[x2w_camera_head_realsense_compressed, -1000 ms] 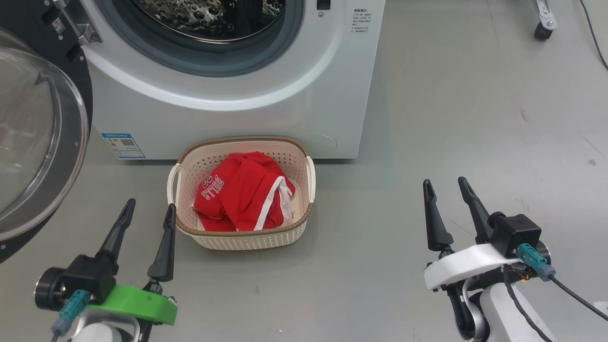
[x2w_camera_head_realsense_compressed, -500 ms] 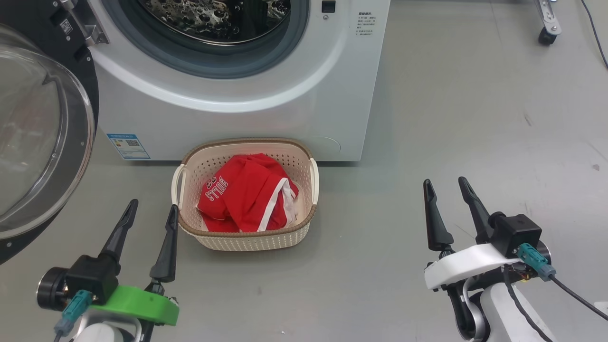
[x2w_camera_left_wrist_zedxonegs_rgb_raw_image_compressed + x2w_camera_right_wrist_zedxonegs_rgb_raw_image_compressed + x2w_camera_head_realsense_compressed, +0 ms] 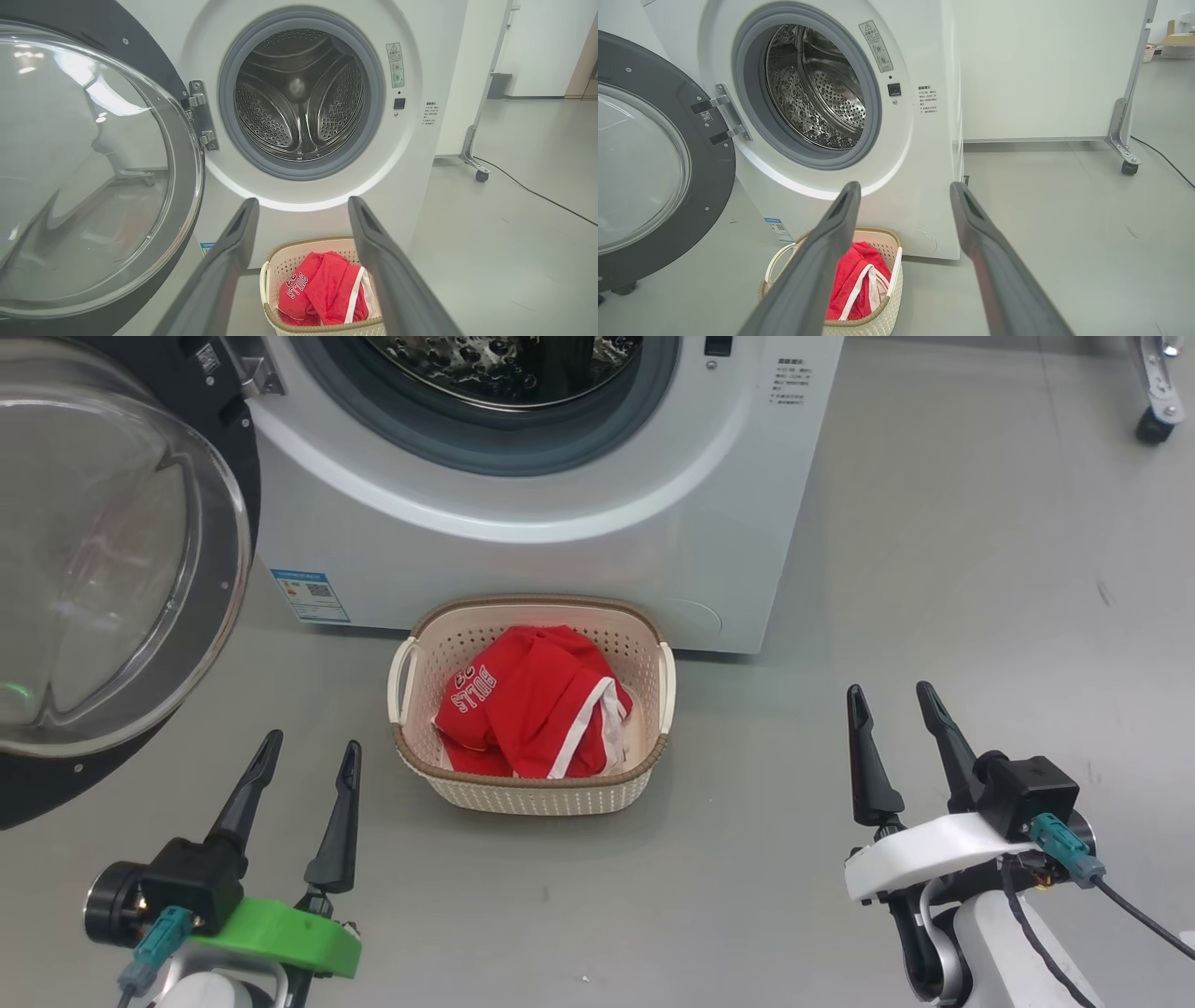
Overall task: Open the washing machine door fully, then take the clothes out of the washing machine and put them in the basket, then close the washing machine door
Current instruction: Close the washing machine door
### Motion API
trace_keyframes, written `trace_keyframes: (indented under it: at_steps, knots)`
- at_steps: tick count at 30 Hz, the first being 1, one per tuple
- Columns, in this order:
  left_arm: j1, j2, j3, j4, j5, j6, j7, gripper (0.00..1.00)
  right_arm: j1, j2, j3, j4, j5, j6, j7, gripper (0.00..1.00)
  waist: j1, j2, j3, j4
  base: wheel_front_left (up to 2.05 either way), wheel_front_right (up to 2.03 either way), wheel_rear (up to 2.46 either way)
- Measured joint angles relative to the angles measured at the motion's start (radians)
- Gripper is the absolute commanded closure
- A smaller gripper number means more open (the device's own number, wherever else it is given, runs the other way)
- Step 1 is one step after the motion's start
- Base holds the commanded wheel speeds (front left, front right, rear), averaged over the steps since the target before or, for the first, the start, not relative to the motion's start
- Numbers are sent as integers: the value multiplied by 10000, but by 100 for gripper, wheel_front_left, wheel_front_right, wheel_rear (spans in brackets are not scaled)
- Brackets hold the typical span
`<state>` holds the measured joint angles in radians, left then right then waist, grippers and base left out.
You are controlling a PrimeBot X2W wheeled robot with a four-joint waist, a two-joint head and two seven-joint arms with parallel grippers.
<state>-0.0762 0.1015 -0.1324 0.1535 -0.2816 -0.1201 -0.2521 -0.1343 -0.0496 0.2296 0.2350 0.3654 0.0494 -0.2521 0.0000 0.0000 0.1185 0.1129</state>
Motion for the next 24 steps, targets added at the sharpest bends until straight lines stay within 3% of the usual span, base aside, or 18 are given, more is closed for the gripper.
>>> trace_keyframes:
  at_steps: [24]
  knots:
    - [2, -173, 4, 244, 17, -8, 0, 0, 213, 2, -8, 163, -117, 130, 0, 0, 0, 0, -188, 2463, 0, 0, 0]
